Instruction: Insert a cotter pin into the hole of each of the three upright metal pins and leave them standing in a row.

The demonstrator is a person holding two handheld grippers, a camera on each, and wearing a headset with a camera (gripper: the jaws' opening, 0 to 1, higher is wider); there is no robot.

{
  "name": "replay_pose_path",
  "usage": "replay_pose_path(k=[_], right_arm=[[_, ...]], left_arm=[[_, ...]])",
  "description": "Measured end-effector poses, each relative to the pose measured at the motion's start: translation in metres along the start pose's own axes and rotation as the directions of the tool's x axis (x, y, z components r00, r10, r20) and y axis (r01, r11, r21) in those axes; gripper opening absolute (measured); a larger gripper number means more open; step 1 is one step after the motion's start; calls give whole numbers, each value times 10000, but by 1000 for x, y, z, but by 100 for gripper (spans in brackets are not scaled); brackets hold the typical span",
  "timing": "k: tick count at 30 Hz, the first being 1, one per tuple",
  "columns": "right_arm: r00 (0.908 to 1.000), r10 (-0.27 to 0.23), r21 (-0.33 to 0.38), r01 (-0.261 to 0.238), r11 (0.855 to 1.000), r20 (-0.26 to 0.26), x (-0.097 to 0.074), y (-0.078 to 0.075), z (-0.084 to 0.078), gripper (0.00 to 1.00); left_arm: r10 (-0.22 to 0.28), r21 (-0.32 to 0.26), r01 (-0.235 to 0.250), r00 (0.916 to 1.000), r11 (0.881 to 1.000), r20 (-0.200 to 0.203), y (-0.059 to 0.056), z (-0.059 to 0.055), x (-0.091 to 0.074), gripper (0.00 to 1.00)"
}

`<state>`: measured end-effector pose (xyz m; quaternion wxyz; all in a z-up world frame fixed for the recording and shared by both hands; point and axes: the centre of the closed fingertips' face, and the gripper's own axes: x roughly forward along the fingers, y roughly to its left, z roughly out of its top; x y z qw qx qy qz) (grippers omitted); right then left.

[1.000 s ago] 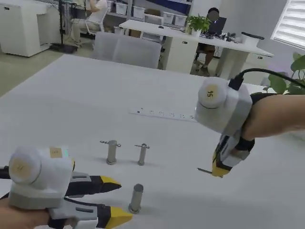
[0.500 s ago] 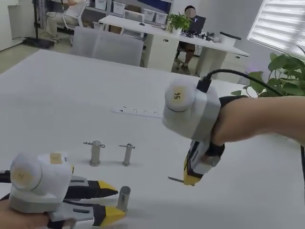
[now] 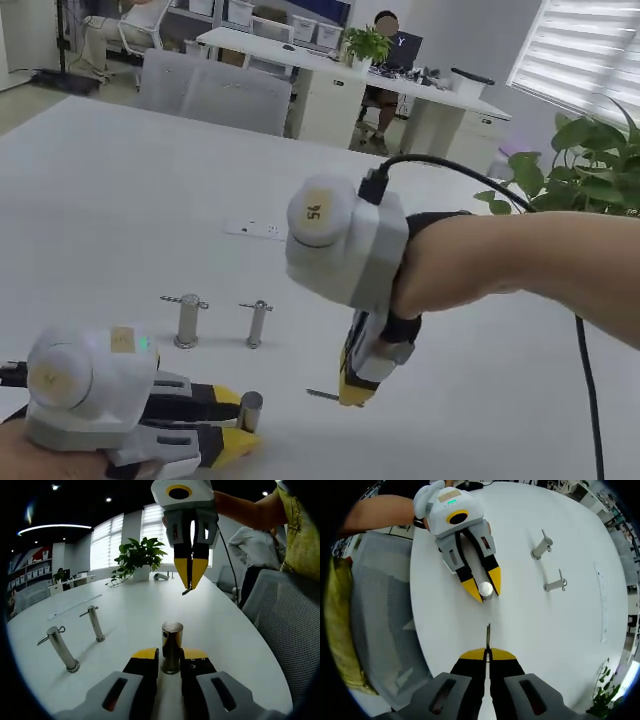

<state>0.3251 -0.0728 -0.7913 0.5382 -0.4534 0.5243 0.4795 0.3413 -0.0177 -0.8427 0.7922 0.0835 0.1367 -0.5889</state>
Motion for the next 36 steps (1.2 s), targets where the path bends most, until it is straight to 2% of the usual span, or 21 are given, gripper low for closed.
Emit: replay_pose_path(k=[12,23,36], right_arm=[[9999,142,-172,-140,9998,90,10,6,11,1],[9984,194,-290,-179,9994,530,19,6,22,1],[9970,319,-350,-295,9990,700,24,6,28,1]], left_arm=[[-162,79,162,9999,9998,44,-1,1,2,11],[-512,176,510,9987,9985,72,-3,2,1,11],[-535,209,533,9985,9984,119,-4,3,1,11]])
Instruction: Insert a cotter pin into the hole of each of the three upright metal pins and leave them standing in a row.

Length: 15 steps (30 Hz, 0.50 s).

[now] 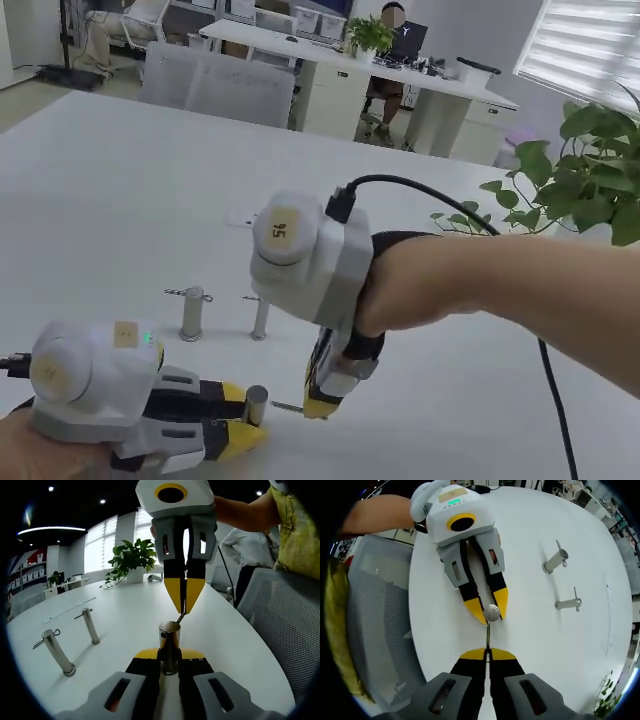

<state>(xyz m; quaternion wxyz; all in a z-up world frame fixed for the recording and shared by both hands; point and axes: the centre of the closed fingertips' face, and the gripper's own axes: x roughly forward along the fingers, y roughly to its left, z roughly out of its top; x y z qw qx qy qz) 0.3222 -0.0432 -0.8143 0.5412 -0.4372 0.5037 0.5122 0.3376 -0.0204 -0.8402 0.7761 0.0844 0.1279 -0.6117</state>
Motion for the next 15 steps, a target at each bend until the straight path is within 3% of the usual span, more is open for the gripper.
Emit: replay_pose_path(k=[15], right_arm=[[9997,-17,37,17,10000,248,2,-1,5,1]], left_arm=[[16,-27,-16,10000,10000,-18,0,0,1,11]])
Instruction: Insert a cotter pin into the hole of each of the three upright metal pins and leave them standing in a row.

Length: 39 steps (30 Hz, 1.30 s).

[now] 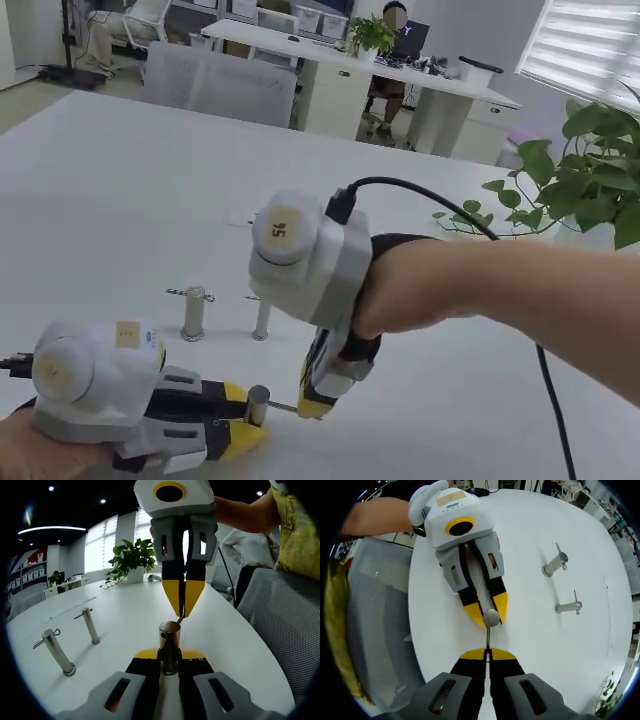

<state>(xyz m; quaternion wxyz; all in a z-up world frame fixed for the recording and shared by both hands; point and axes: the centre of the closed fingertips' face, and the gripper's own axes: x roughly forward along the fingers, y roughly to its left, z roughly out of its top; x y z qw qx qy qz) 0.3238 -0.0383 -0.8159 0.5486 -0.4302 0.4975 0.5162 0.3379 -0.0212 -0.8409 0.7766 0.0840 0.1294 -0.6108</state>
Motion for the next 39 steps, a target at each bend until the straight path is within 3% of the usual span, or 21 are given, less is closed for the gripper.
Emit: replay_pose_path(k=[13,19,39], right_arm=[[9999,-96,-64,95,9999,-118,1,-2,1,1],[9997,-122,390,130,9992,-203,2,-2,1,1],[9992,-204,488,221,9986,-358,3,-1,3,1]], left_arm=[[30,-7,-30,10000,10000,-39,0,0,0,11],[171,-79,-172,9998,9998,-52,0,0,0,11],[391,-113,-392,9992,9992,-125,0,-1,-2,11]])
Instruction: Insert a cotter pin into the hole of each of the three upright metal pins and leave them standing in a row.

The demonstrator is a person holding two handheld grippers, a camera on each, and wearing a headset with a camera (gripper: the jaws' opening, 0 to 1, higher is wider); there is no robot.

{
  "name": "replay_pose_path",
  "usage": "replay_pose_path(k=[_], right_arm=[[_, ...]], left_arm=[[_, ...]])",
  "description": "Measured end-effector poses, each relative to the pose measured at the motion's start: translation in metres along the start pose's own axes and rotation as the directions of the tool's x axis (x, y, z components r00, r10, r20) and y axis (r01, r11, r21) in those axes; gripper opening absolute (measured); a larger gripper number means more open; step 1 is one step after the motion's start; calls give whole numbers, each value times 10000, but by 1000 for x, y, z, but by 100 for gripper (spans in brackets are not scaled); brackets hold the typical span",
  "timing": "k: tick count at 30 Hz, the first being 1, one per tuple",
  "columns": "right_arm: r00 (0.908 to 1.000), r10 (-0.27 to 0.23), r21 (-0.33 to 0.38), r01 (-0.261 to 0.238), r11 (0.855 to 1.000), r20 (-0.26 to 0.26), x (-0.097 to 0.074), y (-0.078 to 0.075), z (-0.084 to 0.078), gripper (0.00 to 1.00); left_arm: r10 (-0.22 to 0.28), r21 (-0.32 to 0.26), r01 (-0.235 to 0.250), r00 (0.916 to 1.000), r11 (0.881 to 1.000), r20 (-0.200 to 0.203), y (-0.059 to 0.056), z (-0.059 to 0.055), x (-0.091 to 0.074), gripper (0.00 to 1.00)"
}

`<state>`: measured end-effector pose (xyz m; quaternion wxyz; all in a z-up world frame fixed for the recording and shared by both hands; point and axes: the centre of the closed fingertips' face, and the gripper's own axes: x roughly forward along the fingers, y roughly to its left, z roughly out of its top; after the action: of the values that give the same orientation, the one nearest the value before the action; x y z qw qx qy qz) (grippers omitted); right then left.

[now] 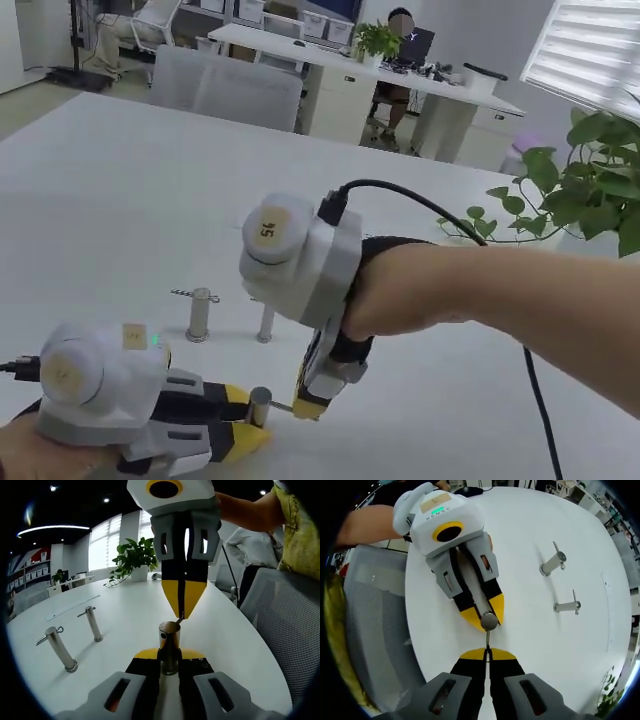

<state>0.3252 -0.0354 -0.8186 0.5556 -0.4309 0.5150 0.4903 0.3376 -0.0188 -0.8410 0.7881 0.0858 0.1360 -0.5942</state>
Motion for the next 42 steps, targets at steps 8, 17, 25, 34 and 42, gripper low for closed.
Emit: replay_pose_path(k=[8,17,25,34,42], right_arm=[[10000,-47,-63,46,10000,-46,0,0,3,1],[9999,-20,-48,19,10000,-136,-5,2,7,1],[9999,-76,-57,75,10000,-119,-4,1,8,1],[9998,-127,-195,124,9997,-167,-5,-1,7,1],[9996,-156,-251,150,9996,-247,-4,-2,7,1]], left_arm=[[46,-37,-46,10000,10000,9,1,0,-1,11],[72,20,-72,9999,10000,-90,1,0,-1,11],[129,-80,-130,9999,9999,-84,2,0,-2,11],[158,-54,-159,9997,9999,-190,2,0,-1,11],[188,-9,-188,9996,9998,-234,3,0,0,11]])
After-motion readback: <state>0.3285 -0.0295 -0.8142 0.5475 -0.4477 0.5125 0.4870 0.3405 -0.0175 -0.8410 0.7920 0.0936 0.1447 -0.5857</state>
